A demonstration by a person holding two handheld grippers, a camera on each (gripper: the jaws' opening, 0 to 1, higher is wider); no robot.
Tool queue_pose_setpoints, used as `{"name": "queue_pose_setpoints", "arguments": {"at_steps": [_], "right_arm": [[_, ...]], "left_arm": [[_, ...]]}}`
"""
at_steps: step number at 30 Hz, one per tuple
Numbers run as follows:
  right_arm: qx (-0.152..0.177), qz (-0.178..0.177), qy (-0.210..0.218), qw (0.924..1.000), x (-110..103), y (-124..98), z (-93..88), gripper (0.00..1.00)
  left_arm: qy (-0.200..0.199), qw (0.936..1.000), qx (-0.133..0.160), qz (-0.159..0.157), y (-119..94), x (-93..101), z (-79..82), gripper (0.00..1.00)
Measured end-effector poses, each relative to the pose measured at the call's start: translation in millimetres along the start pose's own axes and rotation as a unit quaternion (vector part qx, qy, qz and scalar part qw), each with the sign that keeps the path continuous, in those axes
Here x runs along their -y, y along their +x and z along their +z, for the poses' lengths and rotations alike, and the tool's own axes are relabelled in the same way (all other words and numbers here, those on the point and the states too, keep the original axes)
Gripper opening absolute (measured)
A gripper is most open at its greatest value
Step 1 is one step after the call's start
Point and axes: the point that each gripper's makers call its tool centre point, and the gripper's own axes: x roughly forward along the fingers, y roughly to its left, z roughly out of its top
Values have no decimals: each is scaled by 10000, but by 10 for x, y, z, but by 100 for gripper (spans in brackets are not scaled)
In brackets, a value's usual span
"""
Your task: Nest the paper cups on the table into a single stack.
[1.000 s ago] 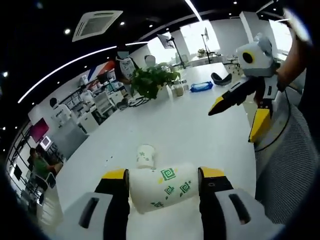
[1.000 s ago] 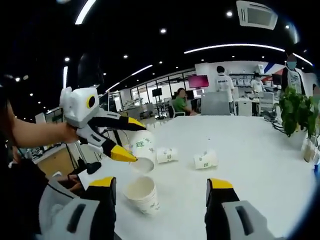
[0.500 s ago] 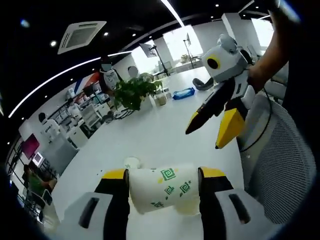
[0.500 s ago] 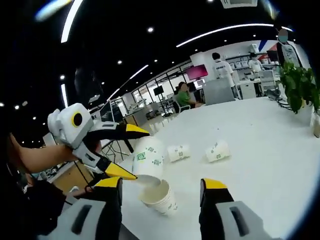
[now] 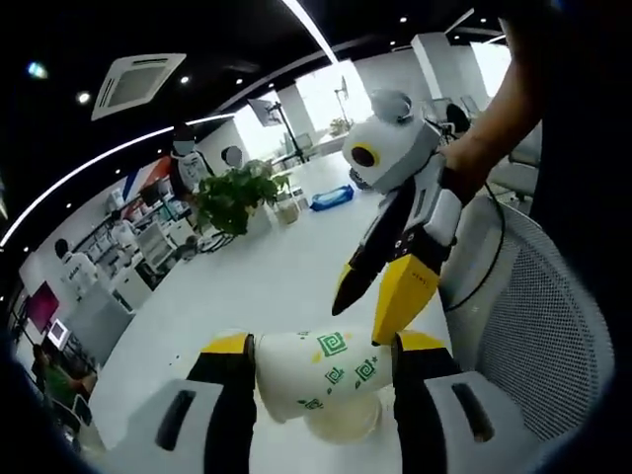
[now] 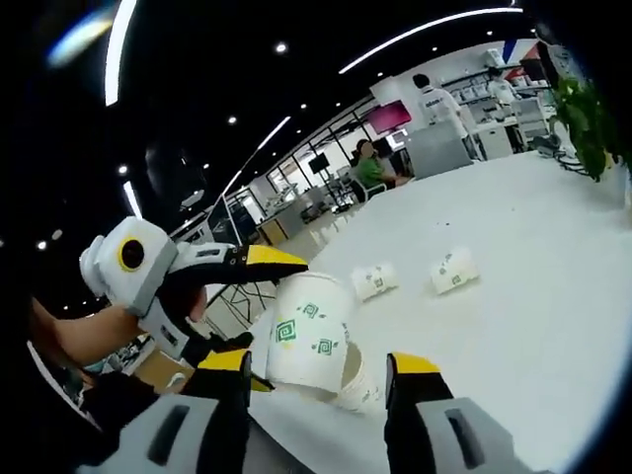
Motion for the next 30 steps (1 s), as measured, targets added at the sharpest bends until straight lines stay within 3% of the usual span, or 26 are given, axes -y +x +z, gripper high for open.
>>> {"name": "queue_pose_setpoints", "arguments": {"at_steps": [17, 28, 30], "right_arm": [[-409, 332, 697, 9962, -85, 177, -91, 48], [-498, 415, 988, 9930, -105, 181, -141, 37], [-518, 410, 966, 9931, -103, 176, -149, 34]], "left_arm": [[82, 9994, 62, -333, 69, 204, 51, 54], [86, 9991, 93, -399, 66, 244, 65, 54], [77, 9990, 99, -437, 62, 262, 68, 45]]}}
